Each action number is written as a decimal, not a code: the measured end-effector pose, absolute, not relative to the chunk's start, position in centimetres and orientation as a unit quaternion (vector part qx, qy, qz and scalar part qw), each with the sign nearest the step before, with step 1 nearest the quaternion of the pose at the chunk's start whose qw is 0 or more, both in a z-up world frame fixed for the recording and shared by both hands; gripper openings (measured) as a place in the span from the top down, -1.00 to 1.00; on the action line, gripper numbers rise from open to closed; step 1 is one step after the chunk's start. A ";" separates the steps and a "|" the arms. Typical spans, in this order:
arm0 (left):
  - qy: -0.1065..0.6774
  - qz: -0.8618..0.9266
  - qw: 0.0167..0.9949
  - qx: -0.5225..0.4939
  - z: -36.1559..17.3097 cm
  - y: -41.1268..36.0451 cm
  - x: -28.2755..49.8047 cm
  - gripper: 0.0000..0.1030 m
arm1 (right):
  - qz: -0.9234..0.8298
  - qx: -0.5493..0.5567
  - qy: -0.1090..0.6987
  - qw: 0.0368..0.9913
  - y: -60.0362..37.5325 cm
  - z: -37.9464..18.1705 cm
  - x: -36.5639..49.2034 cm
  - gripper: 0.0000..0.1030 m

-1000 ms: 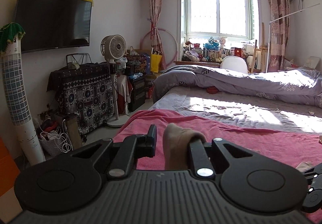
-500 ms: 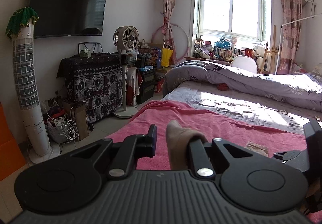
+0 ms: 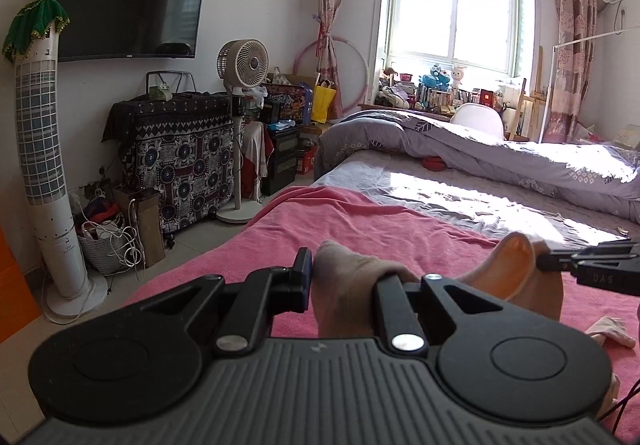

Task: Fold clothes

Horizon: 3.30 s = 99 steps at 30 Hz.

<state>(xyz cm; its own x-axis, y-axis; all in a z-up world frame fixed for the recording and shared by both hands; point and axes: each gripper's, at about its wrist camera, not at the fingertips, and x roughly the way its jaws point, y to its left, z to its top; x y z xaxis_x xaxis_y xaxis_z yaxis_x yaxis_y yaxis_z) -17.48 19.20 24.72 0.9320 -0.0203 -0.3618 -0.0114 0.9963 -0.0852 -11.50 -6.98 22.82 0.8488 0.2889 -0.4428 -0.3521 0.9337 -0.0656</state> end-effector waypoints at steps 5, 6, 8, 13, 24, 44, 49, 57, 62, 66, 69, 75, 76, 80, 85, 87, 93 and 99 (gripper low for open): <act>0.163 -0.043 0.985 -0.042 26.2 15.3 -15.9 0.65 | 0.088 -0.136 0.145 0.976 -11.8 27.7 -13.0 0.89; 0.156 -0.050 0.986 -0.038 26.7 14.4 -15.8 0.65 | 0.095 -0.131 0.154 0.975 -12.9 28.4 -13.0 0.88; 0.139 -0.062 0.988 -0.030 27.6 13.2 -16.0 0.65 | 0.139 -0.125 0.179 0.966 -14.8 28.8 -13.0 0.70; 0.107 -0.066 0.992 -0.010 28.9 12.8 -17.8 0.65 | 0.226 -0.139 0.241 0.934 -14.5 24.2 -13.1 -0.71; 0.101 -0.053 0.993 0.025 28.8 14.5 -19.7 0.65 | 0.304 0.008 0.239 0.922 -4.6 23.1 -10.9 -1.00; 0.111 -0.069 0.991 -0.015 27.5 15.7 -20.0 0.65 | 0.082 -0.211 0.234 0.946 1.4 17.6 -10.5 0.47; 0.119 -0.043 0.992 -0.020 27.3 15.0 -18.8 0.53 | -0.007 -0.209 0.128 0.969 -2.2 20.7 -13.0 0.59; 0.084 -0.045 0.995 -0.021 29.7 10.1 -16.1 0.46 | -0.118 -0.275 -0.024 0.954 -8.5 27.5 -14.4 0.60; 0.001 -0.043 0.999 -0.021 35.1 5.6 -15.6 0.44 | -0.191 -0.321 -0.113 0.921 -12.6 32.6 -15.8 0.61; -0.065 -0.046 0.996 -0.041 40.5 3.5 -16.3 0.42 | -0.244 -0.360 -0.181 0.882 -15.3 37.1 -17.9 0.61; -0.122 -0.039 0.991 -0.048 44.3 1.9 -17.7 0.40 | -0.285 -0.395 -0.238 0.841 -16.7 40.1 -19.9 0.62; -0.217 -0.024 0.973 -0.070 50.8 0.6 -22.5 0.35 | -0.339 -0.396 -0.311 0.795 -18.8 45.1 -25.1 0.62; -0.230 -0.022 0.970 -0.072 51.6 0.6 -23.4 0.28 | -0.346 -0.393 -0.321 0.789 -19.1 45.7 -26.0 0.62; -0.276 -0.009 0.959 -0.061 52.9 0.6 -27.0 0.23 | -0.364 -0.371 -0.354 0.777 -20.0 46.8 -29.5 0.61; -0.292 0.007 0.956 -0.036 53.0 0.0 -29.2 0.23 | -0.358 -0.354 -0.336 0.796 -21.7 46.1 -31.4 0.61; -0.294 0.011 0.955 -0.032 52.4 -0.1 -29.9 0.23 | -0.359 -0.353 -0.341 0.794 -22.0 45.1 -32.0 0.61; -0.310 0.054 0.949 0.008 50.7 -1.7 -30.4 0.03 | -0.362 -0.352 -0.309 0.806 -24.2 43.3 -30.6 0.60; -0.307 0.070 0.948 0.035 48.7 -3.4 -30.6 0.15 | -0.355 -0.354 -0.291 0.815 -25.4 40.9 -29.4 0.70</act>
